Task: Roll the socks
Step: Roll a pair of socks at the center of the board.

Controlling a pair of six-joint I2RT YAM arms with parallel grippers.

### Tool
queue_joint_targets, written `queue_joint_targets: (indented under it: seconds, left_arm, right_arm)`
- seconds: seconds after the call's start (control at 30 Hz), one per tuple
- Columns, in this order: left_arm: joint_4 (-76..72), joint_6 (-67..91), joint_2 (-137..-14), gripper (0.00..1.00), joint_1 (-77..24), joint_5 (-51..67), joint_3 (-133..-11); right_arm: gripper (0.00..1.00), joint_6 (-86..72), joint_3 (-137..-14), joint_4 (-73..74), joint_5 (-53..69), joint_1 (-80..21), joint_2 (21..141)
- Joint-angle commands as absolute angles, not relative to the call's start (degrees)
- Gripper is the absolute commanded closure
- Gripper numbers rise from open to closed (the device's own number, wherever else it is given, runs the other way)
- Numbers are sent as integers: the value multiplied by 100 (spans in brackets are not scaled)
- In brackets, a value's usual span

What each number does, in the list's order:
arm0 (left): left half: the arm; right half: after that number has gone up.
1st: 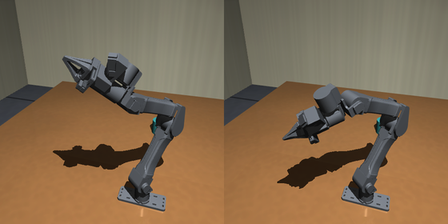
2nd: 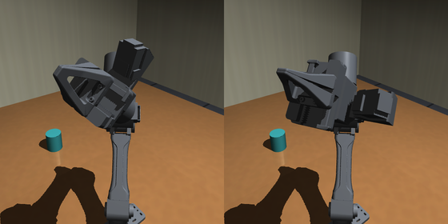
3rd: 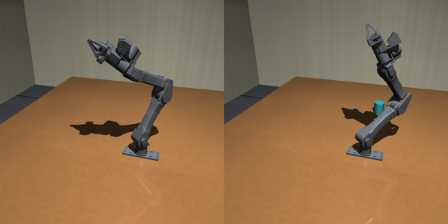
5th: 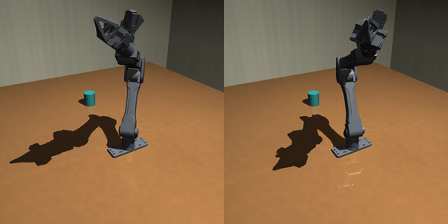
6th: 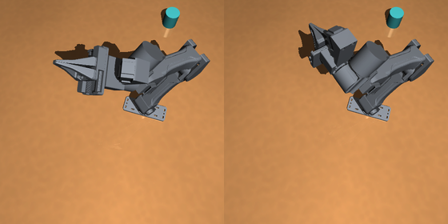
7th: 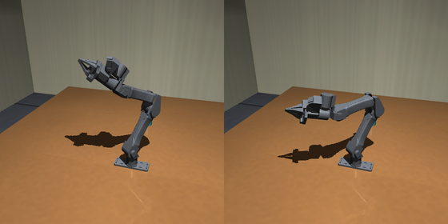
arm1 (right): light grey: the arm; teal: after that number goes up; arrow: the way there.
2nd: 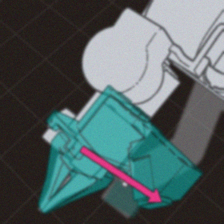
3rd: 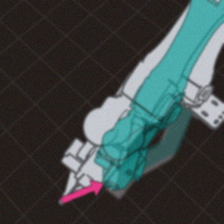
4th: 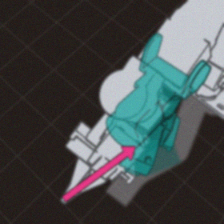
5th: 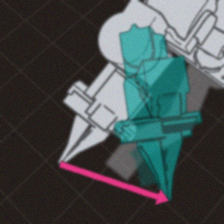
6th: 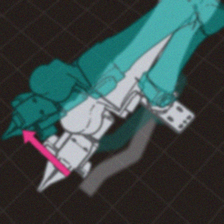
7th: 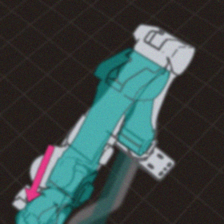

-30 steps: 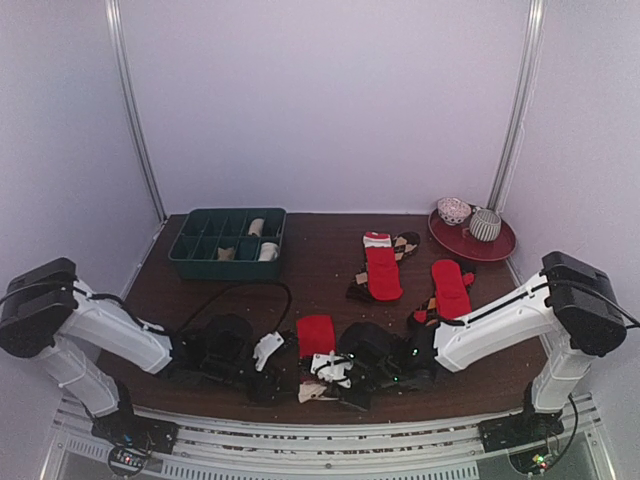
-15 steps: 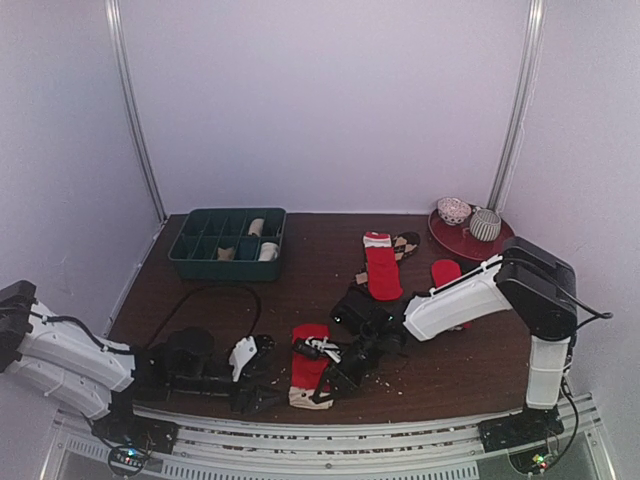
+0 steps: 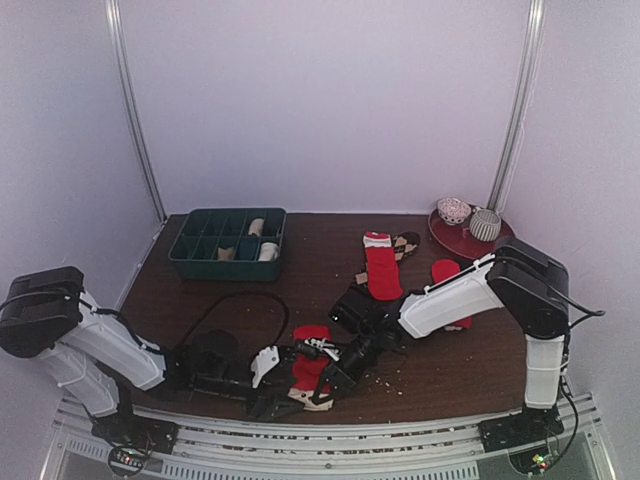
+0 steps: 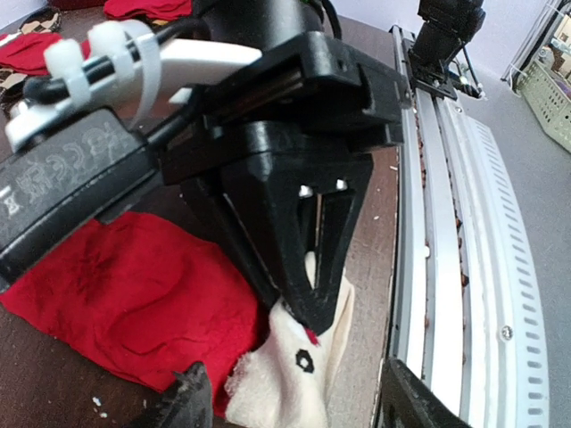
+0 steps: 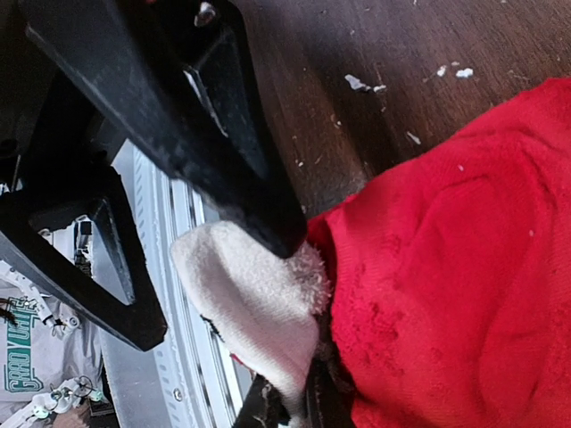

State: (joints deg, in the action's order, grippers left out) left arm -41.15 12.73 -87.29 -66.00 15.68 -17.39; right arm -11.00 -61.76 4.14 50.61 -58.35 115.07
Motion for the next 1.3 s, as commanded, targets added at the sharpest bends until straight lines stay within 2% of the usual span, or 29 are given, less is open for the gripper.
queue_joint_targets:
  seconds: [0.0, 0.1, 0.17, 0.43, 0.6, 0.67, 0.83, 0.87, 0.9, 0.93, 1.03, 1.07, 1.1, 1.13, 1.27]
  left_arm:
    - [-4505, 1309, -8912, 37, -6636, 1813, -1732]
    - [-4616, 1417, -9122, 39, -6636, 1891, -1663]
    - [-4694, 1469, -9267, 44, -6643, 1960, -1715]
    - [-4707, 1634, -9697, 74, -6659, 1932, -1881]
    - [-4492, 1782, -9678, 86, -6654, 1812, -1902]
    - [-4460, 1852, -9696, 100, -6653, 1724, -1882]
    - [-4047, 2038, -9839, 100, -6653, 1756, -1963]
    - [-4055, 2083, -9794, 88, -6653, 1719, -1901]
    - [-4148, 2115, -9701, 58, -6653, 1642, -1782]
    - [-4291, 2121, -9556, 36, -6653, 1532, -1614]
    - [-4582, 2054, -8773, 23, -6653, 1012, -1204]
    - [-4589, 1989, -8533, 12, -6658, 835, -1075]
    - [-4599, 1914, -8273, 6, -6654, 669, -940]
    - [-4654, 1824, -8032, 2, -6656, 500, -834]
    - [-4814, 1192, -7497, 2, -6653, 334, -785]
  right_arm:
    - [93, -1169, -5826, 1599, 4201, -5875, 12138]
    - [93, -1176, -5815, 1593, 4217, -5856, 12135]
    - [93, -1221, -5787, 1542, 4233, -5859, 12143]
    - [93, -1375, -5660, 1317, 4250, -5847, 12105]
    - [93, -1434, -5669, 1235, 4265, -5848, 12145]
    - [93, -1441, -5676, 1207, 4286, -5852, 12170]
    - [92, -1443, -5699, 1178, 4295, -5851, 12192]
    - [92, -1442, -5691, 1162, 4298, -5847, 12210]
    - [92, -1452, -5676, 1123, 4304, -5851, 12216]
    - [92, -1472, -5647, 1076, 4307, -5850, 12215]
    - [92, -1470, -5609, 1063, 4258, -5850, 12239]
    - [92, -1468, -5600, 1057, 4252, -5850, 12235]
    - [92, -1468, -5589, 1051, 4252, -5845, 12234]
    - [92, -1468, -5582, 1040, 4251, -5850, 12228]
    - [92, -1444, -5621, 1060, 4211, -5845, 12249]
